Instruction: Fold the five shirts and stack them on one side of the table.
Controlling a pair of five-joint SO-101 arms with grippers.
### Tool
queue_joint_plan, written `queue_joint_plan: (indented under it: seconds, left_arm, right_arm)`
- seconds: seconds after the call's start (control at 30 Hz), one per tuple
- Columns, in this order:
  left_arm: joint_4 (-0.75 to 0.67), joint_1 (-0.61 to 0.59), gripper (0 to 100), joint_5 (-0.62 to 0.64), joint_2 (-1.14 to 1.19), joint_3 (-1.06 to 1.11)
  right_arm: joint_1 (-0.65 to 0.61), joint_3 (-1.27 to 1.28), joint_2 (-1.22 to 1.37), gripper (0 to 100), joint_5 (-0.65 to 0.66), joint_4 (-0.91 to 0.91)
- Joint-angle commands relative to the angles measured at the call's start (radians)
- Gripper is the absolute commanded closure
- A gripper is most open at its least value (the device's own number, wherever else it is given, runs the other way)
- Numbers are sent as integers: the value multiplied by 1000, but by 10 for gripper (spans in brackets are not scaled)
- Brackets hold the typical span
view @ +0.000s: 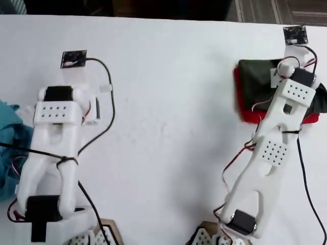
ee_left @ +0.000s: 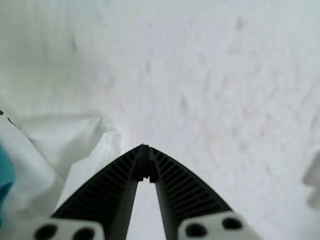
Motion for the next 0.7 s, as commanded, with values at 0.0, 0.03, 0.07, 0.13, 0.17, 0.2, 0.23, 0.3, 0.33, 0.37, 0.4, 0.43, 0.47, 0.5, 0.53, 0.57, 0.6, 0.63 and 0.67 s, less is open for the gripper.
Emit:
queue_joint_plan:
  seconds: [0.0,0.03,0.07,0.13,0.17,0.2,0.23,0.3,0.33,0.37,0.4,0.43,0.47,0.5,0.53,0.57,0.6,0.63,0.67]
  left_arm:
    - [5,-9,975,-3,-49,-2]
    - [5,-9,975,-3,-49,-2]
    - [5,-9,975,-3,-49,-2]
    - [5,-9,975,-3,-49,-2]
    - [5,-9,975,-2,-49,-2]
    - [5,-9,975,-2,-48,-2]
    - [5,-9,975,-2,-48,-2]
    - [5,-9,975,2,-43,-2]
    - [5,-9,975,2,-43,-2]
    - [5,-9,975,2,-41,-1]
    - [5,-9,975,3,-41,2]
    - [0,-8,975,3,-46,13]
    - [-3,-6,975,2,-49,25]
    - [-3,-5,975,0,-49,38]
    - [-3,-5,975,0,-49,48]
    - [-3,-6,975,-2,-49,62]
    - [-3,-8,975,-2,-49,71]
    - [-3,-9,975,-2,-49,79]
    - [-3,-9,975,-3,-49,82]
  right_arm:
    - [51,-6,-7,980,-12,-125]
    - [64,-6,-4,980,-14,-166]
    - [74,-6,-1,980,-14,-209]
    - [94,-6,10,980,-14,-298]
    - [105,-6,15,980,-14,-340]
    - [113,-6,21,980,-14,-377]
    - [119,-6,24,980,-15,-407]
    - [128,-6,25,980,-15,-440]
    - [133,-6,24,980,-17,-446]
    - [133,-6,21,979,-18,-447]
    - [134,-9,18,978,-38,-447]
    - [139,-20,15,978,-78,-444]
    - [143,-43,10,978,-141,-438]
    - [153,-63,4,978,-210,-420]
    - [157,-83,-2,978,-282,-390]
    - [159,-106,-13,978,-342,-354]
    - [157,-130,-22,978,-387,-306]
    - [147,-152,-31,978,-400,-254]
    - [131,-169,-39,978,-399,-206]
